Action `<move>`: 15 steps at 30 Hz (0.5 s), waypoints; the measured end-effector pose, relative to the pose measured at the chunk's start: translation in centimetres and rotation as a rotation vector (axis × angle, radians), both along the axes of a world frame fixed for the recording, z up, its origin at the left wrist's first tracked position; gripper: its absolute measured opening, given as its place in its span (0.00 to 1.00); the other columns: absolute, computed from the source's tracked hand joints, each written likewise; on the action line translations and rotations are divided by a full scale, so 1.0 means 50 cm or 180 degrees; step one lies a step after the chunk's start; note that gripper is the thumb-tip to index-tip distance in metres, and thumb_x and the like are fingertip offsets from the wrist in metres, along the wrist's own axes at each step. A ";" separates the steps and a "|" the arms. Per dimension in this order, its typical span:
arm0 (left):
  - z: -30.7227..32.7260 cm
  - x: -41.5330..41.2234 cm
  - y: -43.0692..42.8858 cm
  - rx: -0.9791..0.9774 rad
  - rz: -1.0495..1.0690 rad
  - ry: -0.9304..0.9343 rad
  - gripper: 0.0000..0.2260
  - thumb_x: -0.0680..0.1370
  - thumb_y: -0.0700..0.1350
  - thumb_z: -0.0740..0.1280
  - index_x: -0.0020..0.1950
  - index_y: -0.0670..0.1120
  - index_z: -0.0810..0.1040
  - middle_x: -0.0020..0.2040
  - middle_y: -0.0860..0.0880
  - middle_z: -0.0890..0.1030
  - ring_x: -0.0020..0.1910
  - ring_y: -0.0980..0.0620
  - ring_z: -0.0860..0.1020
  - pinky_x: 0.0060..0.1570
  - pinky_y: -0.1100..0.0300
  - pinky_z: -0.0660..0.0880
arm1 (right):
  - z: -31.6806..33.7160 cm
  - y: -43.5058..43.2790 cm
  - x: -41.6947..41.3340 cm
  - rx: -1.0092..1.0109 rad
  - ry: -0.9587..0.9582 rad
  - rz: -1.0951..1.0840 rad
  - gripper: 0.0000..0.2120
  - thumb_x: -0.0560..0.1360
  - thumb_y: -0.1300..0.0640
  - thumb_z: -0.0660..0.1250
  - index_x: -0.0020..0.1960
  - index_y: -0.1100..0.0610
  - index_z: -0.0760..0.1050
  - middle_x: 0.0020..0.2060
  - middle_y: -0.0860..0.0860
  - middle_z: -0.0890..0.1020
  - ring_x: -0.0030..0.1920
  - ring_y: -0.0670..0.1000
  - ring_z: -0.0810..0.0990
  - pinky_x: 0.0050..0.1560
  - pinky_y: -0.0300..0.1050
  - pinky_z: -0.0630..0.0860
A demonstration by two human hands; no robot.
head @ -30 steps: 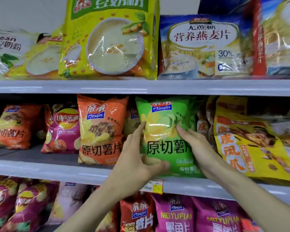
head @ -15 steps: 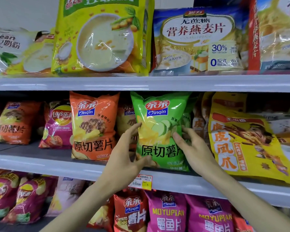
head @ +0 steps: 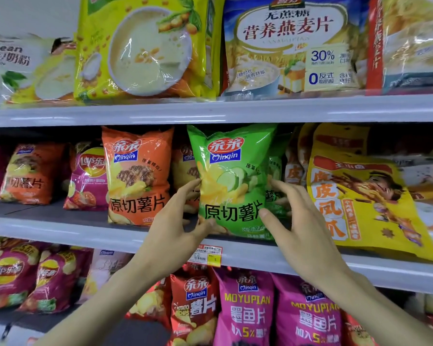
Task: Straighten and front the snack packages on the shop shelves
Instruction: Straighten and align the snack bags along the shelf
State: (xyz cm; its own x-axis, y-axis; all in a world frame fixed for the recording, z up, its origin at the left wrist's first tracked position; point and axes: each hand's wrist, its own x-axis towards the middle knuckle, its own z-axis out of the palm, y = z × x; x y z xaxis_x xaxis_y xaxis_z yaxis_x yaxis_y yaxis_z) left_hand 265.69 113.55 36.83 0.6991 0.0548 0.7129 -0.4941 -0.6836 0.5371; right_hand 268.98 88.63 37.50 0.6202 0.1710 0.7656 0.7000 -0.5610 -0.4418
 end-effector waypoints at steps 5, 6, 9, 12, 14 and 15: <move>-0.011 -0.026 -0.001 0.0424 0.0273 -0.0106 0.32 0.80 0.56 0.72 0.80 0.63 0.62 0.66 0.64 0.75 0.62 0.61 0.75 0.60 0.56 0.76 | -0.018 0.009 -0.052 -0.0278 -0.0342 0.0117 0.18 0.81 0.45 0.62 0.71 0.42 0.70 0.63 0.33 0.72 0.69 0.39 0.70 0.68 0.42 0.69; -0.014 -0.032 0.001 0.0498 0.0334 -0.0112 0.30 0.80 0.55 0.72 0.80 0.62 0.63 0.66 0.63 0.74 0.62 0.61 0.75 0.60 0.57 0.76 | -0.024 0.019 -0.061 -0.0369 -0.0378 0.0156 0.17 0.81 0.45 0.62 0.69 0.43 0.72 0.61 0.33 0.73 0.68 0.39 0.71 0.67 0.39 0.68; -0.021 -0.052 0.014 0.0679 0.0493 -0.0105 0.26 0.80 0.53 0.71 0.77 0.60 0.69 0.67 0.65 0.74 0.63 0.63 0.74 0.59 0.61 0.75 | -0.036 0.061 -0.080 -0.0724 -0.0464 0.0236 0.17 0.81 0.44 0.60 0.68 0.45 0.74 0.59 0.36 0.73 0.64 0.40 0.71 0.64 0.36 0.66; -0.023 -0.074 0.042 0.0841 0.0785 0.0038 0.24 0.79 0.56 0.69 0.75 0.61 0.70 0.68 0.65 0.74 0.63 0.64 0.73 0.58 0.64 0.73 | -0.040 0.111 -0.088 -0.0965 -0.0562 0.0300 0.18 0.81 0.44 0.61 0.68 0.48 0.74 0.59 0.39 0.76 0.62 0.42 0.72 0.63 0.38 0.67; -0.024 -0.092 0.069 0.0956 0.0997 0.0219 0.25 0.78 0.61 0.65 0.75 0.61 0.70 0.67 0.64 0.75 0.64 0.60 0.74 0.58 0.56 0.76 | -0.042 0.147 -0.089 -0.1117 -0.0562 0.0277 0.20 0.81 0.44 0.61 0.70 0.48 0.74 0.60 0.41 0.77 0.62 0.43 0.73 0.63 0.38 0.66; -0.025 -0.101 0.083 0.1014 0.1092 0.0279 0.26 0.76 0.63 0.63 0.74 0.62 0.70 0.67 0.64 0.76 0.64 0.58 0.75 0.58 0.51 0.78 | -0.042 0.166 -0.089 -0.1190 -0.0568 0.0257 0.21 0.81 0.43 0.61 0.71 0.49 0.73 0.61 0.42 0.77 0.63 0.44 0.72 0.64 0.39 0.66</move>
State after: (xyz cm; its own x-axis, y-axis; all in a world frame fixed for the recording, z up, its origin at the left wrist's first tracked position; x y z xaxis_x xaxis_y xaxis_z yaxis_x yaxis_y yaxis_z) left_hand 260.64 117.70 35.56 0.7372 0.0813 0.6708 -0.1732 -0.9369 0.3038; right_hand 264.53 96.91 35.42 0.4568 0.4999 0.7358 0.7953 -0.6000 -0.0861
